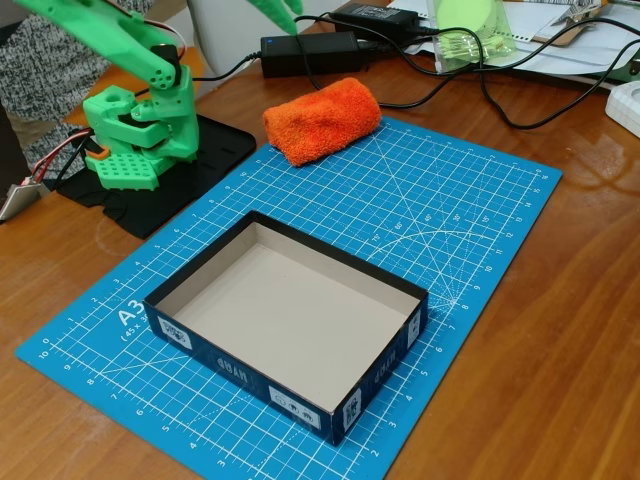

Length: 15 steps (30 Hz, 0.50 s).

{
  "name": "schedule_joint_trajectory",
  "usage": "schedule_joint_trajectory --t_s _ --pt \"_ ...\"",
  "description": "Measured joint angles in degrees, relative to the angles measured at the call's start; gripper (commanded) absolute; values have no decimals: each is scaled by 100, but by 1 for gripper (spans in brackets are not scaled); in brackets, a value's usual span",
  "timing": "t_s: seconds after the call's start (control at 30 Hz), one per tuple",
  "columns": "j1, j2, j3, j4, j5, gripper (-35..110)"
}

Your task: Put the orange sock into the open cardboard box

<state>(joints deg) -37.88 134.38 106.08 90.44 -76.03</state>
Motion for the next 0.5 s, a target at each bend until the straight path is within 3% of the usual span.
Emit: schedule_joint_trajectory --t_s 0.17,0.5 --pt "439 -1116 -185 -53 -1327 15" --pt "62 -2188 -18 -554 -1433 24"
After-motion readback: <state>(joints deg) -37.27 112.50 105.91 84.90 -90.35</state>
